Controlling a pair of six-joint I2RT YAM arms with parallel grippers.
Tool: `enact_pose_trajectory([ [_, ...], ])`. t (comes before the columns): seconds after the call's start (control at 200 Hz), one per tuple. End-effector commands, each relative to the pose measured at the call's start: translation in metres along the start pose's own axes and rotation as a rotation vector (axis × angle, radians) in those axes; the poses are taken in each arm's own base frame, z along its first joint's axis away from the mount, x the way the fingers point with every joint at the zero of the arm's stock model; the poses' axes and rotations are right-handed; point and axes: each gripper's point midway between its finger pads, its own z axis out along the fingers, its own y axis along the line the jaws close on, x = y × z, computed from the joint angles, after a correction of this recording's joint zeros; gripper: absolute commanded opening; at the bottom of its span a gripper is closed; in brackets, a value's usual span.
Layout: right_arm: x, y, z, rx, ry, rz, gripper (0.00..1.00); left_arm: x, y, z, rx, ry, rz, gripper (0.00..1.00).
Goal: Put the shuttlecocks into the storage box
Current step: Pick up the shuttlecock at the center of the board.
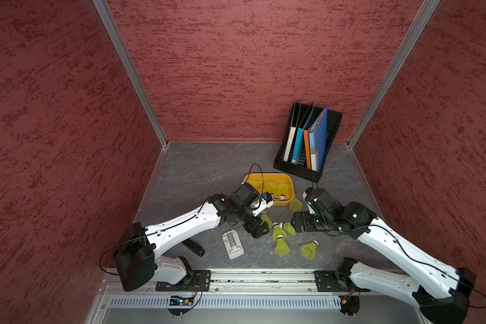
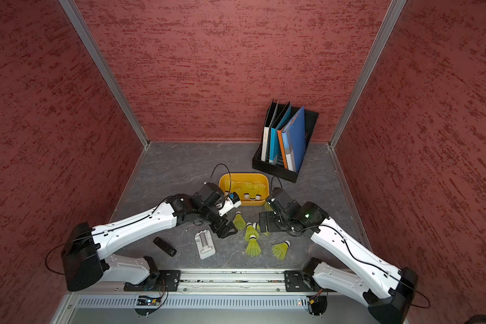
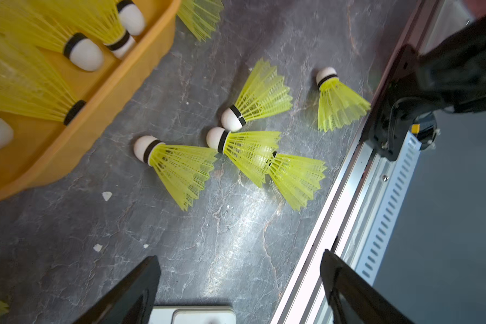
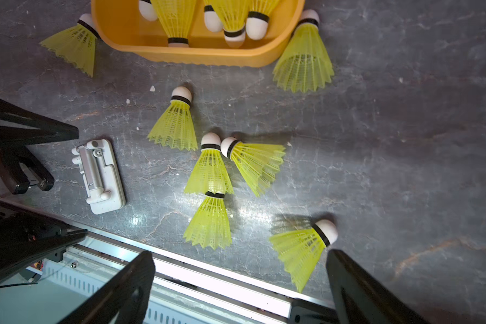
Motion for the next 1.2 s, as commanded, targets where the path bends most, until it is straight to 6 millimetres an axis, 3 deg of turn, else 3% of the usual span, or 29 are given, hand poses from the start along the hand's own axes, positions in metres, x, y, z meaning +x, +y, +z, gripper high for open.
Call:
enact_pose_trajectory([
  [0.0,0.013,-0.017,-0.002,0.066,0.02,0.041,0.99,0.007,0.021,0.006,-0.141,0.046,0.06,0.92],
  [0.08,0.014,-0.017,-0.002,0.07,0.02,0.039,0.98,0.01,0.042,0.005,-0.246,0.068,0.038,0.91],
  [0.301,0.009,-0.015,-0.001,0.074,-0.001,0.02,0.98,0.022,0.072,-0.007,-0.379,0.112,0.061,0.91],
  [0.456,0.001,-0.006,0.002,0.064,-0.011,0.005,0.98,0.026,0.123,-0.034,-0.431,0.036,-0.226,0.91],
  [0.556,-0.004,0.0,0.005,0.058,-0.013,-0.005,0.98,0.019,0.143,-0.047,-0.397,-0.023,-0.388,0.91],
  [0.716,-0.01,0.008,0.01,0.05,-0.015,-0.02,0.98,0.0,0.144,-0.039,-0.182,-0.104,-0.756,0.84],
  [0.862,-0.016,0.012,0.01,0.05,-0.026,-0.033,0.99,-0.004,0.14,-0.036,-0.076,-0.222,-1.147,0.86],
  [1.057,-0.019,0.017,0.015,0.036,-0.03,-0.037,0.98,0.001,0.156,-0.027,-0.101,-0.314,-1.553,0.88],
  [1.192,-0.041,0.047,0.009,-0.107,-0.124,-0.126,0.98,-0.003,0.171,-0.019,-0.119,-0.372,-1.712,0.88],
])
